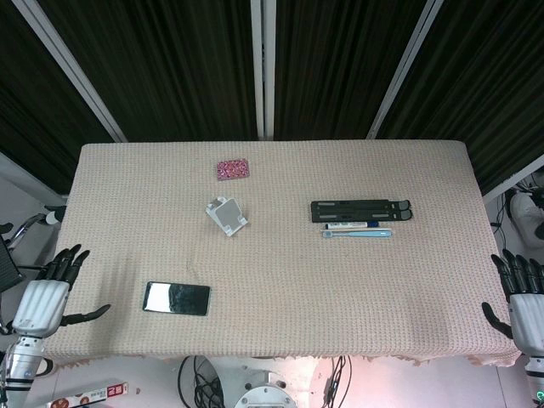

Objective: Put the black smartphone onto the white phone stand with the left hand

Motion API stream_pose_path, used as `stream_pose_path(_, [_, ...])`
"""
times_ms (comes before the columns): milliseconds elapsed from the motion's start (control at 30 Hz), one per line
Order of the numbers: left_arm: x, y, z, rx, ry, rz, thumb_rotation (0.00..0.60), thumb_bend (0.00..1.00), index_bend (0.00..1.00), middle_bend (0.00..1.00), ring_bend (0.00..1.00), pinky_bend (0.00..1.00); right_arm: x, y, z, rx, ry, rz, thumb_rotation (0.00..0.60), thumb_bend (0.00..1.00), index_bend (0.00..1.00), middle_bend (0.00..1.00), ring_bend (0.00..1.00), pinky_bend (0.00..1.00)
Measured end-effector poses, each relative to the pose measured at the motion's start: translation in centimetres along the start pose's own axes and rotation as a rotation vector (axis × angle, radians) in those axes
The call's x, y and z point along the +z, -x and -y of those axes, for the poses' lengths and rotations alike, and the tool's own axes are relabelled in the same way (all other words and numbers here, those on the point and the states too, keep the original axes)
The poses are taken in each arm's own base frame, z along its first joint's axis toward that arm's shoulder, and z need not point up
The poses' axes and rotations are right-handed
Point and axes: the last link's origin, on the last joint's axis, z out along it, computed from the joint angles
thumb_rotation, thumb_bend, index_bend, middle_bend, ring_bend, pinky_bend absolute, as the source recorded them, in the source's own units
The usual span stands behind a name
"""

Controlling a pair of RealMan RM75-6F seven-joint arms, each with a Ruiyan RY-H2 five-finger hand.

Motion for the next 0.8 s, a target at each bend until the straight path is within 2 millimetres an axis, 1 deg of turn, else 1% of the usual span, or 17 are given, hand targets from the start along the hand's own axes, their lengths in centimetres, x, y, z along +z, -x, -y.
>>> stream_pose_path(233, [-0.2,0.1,-0.2,-0.006,0.006,0.008,0.172,0.02,0.0,0.0,0.03,0.2,0.6,-0.1,0.4,-0.005,-0.013,0.015,0.6,0.2,0.0,0.0,0.0,0.0])
stream_pose_path(367, [-0.4,0.3,-0.5,-0.008,0.02,0.034,0.201,0.02,0.0,0.0,0.03,0.2,0.5,-0.3,0.3,-0.001,-0.011,0.004,0.6,0.2,0.0,0.0,0.0,0.0])
stream_pose_path(433, [-0.5,0.5,-0.9,-0.012,0.034,0.052,0.227,0.03,0.0,0.0,0.03,0.2,0.4,-0.4,0.3,0.003,-0.008,-0.004,0.6,0.2,0.0,0.0,0.0,0.0])
stream_pose_path(533, [-0.4,0.7,-1.3,-0.012,0.054,0.079,0.269,0.08,0.01,0.0,0.03,0.2,0.4,-0.6,0.1,0.002,-0.005,-0.012,0.6,0.2,0.0,0.0,0.0,0.0])
stream_pose_path(633, [-0.2,1.1,-1.7,0.0,0.071,0.113,0.311,0.11,0.01,0.0,0.03,0.2,0.3,-0.8,0.0,0.001,-0.002,-0.018,0.6,0.2,0.0,0.0,0.0,0.0])
stream_pose_path(733, [0.0,1.5,-2.2,0.019,0.091,0.154,0.396,0.11,0.02,0.0,0.03,0.2,0.3,-1.1,0.0,-0.003,0.001,-0.018,0.6,0.2,0.0,0.0,0.0,0.0])
stream_pose_path(800, [0.4,1.7,-2.7,0.032,0.109,0.182,0.423,0.11,0.02,0.0,0.03,0.2,0.3,-1.3,-0.1,-0.006,0.003,-0.023,0.6,0.2,0.0,0.0,0.0,0.0])
